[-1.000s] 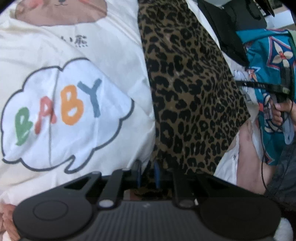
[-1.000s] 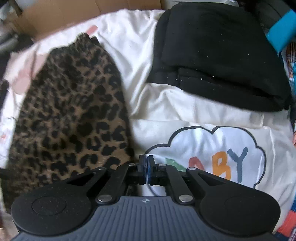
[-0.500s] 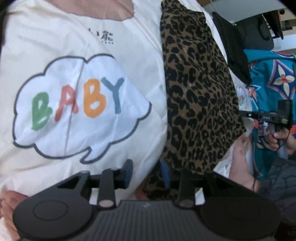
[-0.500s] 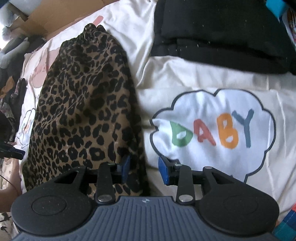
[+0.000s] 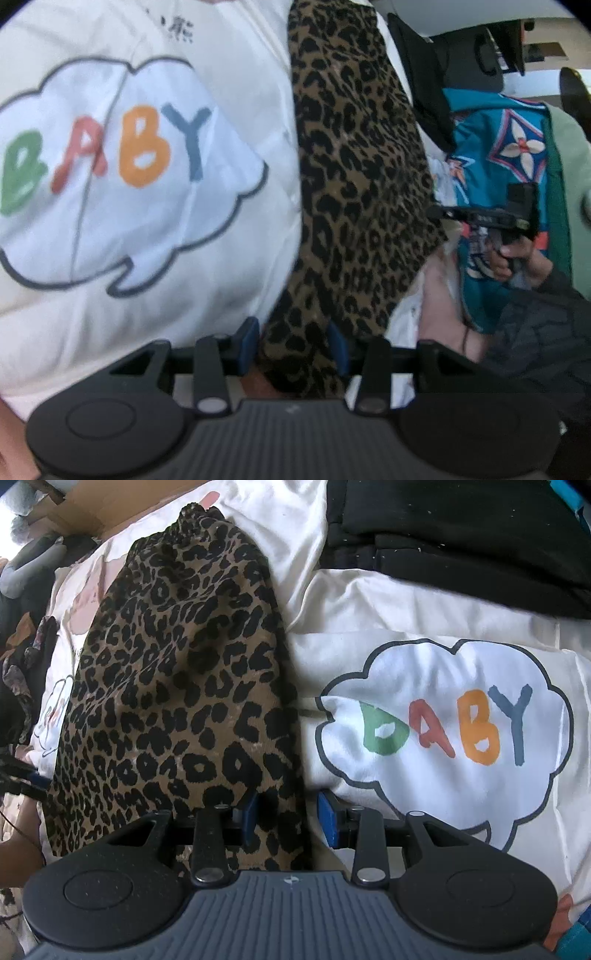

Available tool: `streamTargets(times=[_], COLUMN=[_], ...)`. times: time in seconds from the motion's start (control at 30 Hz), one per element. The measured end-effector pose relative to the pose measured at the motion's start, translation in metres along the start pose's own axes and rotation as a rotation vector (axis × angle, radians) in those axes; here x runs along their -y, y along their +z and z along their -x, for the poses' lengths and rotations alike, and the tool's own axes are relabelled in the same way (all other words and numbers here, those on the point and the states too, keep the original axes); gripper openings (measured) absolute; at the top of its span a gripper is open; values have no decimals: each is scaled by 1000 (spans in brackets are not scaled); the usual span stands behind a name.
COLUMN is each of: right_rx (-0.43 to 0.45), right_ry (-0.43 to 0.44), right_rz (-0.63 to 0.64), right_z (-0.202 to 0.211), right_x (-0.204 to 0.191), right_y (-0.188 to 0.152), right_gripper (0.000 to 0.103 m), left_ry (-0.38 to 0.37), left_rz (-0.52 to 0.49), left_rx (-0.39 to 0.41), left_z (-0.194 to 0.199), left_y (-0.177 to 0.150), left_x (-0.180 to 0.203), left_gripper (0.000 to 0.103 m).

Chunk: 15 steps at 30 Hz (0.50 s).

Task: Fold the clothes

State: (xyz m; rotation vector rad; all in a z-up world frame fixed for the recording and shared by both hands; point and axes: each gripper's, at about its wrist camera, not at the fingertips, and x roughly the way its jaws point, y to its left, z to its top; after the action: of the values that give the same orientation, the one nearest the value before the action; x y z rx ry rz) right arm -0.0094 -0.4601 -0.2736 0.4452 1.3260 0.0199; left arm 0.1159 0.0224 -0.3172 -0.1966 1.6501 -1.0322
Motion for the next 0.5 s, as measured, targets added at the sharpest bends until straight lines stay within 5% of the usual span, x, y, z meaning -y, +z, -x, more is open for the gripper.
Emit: streamTargets(times=[0.5], right_rx=[3], right_ry=[-2], right_rz=[8], right_z=[-1], right_x=[-1], right_y=[1], right_gripper=[42], left_ry=[-125], left_rz=[93], left_rx=[-86], left_z=[-35], left_y=[-11], left_x=[-14], left_gripper=[40])
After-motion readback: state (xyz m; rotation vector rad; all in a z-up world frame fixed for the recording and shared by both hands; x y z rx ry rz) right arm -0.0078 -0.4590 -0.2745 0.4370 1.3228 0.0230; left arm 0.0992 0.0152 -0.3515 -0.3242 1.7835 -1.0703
